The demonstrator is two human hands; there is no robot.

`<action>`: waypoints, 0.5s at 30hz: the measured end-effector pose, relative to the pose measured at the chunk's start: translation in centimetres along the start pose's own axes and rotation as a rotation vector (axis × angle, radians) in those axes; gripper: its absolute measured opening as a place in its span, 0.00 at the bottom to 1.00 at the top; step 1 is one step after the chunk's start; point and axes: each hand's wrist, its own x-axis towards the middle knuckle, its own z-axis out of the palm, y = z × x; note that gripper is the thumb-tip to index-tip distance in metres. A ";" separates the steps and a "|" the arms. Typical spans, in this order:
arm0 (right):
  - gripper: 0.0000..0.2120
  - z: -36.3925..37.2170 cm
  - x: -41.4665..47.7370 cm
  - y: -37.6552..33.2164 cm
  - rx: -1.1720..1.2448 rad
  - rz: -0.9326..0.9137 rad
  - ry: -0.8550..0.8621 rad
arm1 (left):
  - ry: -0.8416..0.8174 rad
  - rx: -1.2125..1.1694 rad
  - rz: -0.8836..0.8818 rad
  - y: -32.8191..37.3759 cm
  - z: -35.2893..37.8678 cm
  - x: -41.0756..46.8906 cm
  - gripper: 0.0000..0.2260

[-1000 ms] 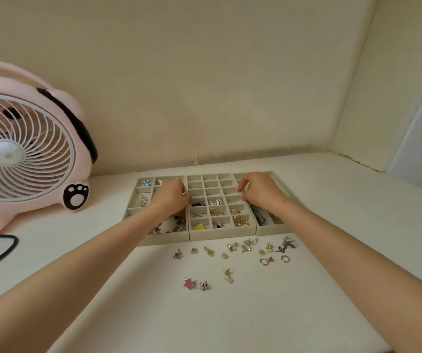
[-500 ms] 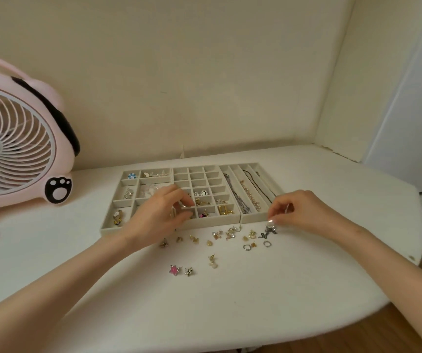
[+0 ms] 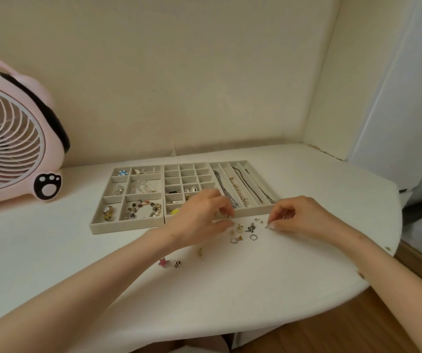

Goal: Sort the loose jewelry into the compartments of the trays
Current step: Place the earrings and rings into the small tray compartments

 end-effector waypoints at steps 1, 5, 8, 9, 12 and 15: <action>0.05 -0.2 0.0 0.0 0.039 0.004 0.007 | -0.018 0.012 0.005 0.3 0.3 0.5 0.09; 0.06 -0.7 0.2 0.3 0.152 -0.001 0.030 | -0.061 0.059 -0.018 1.5 1.8 2.2 0.09; 0.06 -0.8 0.4 0.3 0.191 0.005 0.043 | -0.083 0.103 -0.031 2.2 2.8 3.3 0.10; 0.06 -0.8 0.4 0.3 0.202 0.009 0.045 | -0.092 0.124 -0.026 2.4 3.0 3.6 0.11; 0.07 -0.7 0.6 0.2 0.229 0.013 0.050 | -0.103 0.178 0.004 2.5 3.6 4.2 0.09; 0.09 -0.7 0.7 0.0 0.245 0.011 0.049 | -0.077 0.181 0.013 2.3 4.0 4.5 0.07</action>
